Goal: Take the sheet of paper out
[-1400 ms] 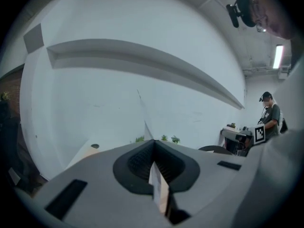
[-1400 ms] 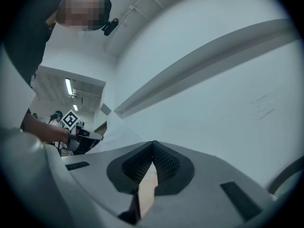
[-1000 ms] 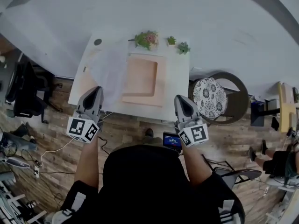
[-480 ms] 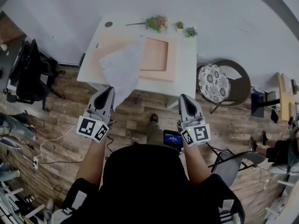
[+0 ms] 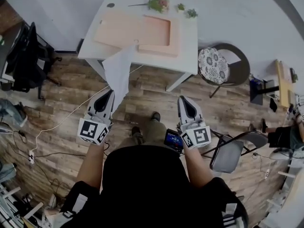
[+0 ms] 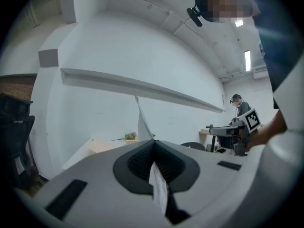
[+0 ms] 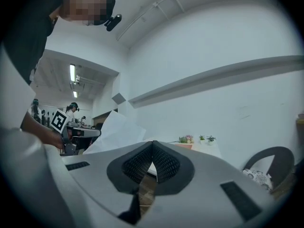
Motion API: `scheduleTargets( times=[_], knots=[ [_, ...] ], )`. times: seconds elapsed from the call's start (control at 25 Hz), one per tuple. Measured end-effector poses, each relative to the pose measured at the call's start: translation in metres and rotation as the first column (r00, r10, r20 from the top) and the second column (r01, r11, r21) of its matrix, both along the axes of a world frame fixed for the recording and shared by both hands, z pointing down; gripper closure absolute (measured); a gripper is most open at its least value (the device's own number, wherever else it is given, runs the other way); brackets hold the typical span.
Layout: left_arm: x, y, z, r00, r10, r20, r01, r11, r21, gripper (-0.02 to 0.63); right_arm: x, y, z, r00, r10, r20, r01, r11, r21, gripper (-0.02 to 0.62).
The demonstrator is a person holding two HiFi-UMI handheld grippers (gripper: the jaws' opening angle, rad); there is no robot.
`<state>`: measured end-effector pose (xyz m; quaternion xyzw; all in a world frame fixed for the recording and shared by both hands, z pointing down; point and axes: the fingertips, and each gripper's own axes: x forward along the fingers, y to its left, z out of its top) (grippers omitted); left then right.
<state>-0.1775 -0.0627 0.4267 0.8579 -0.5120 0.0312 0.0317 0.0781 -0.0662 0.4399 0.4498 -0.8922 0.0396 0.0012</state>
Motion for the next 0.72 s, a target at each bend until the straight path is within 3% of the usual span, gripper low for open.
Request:
scheduleTargets(
  times=[0.16, 0.4, 0.72],
  knots=[
    [0.001, 0.028, 0.004, 1.000, -0.004, 0.006, 0.004, 1.000, 0.006, 0.606, 0.006, 0.020, 0.000, 1.000, 0.009, -0.001, -0.009, 1.000, -0.005, 0.584],
    [0.008, 0.059, -0.005, 1.000, -0.031, 0.002, 0.031, 0.999, 0.040, 0.606, 0.018, 0.037, -0.020, 0.999, 0.021, -0.040, -0.019, 0.998, 0.055, 0.585],
    [0.071, 0.107, -0.020, 1.000, -0.003, 0.012, 0.002, 0.998, 0.056, 0.606, 0.087, 0.100, -0.018, 0.999, 0.002, -0.039, 0.000, 0.999, 0.048, 0.585]
  ],
)
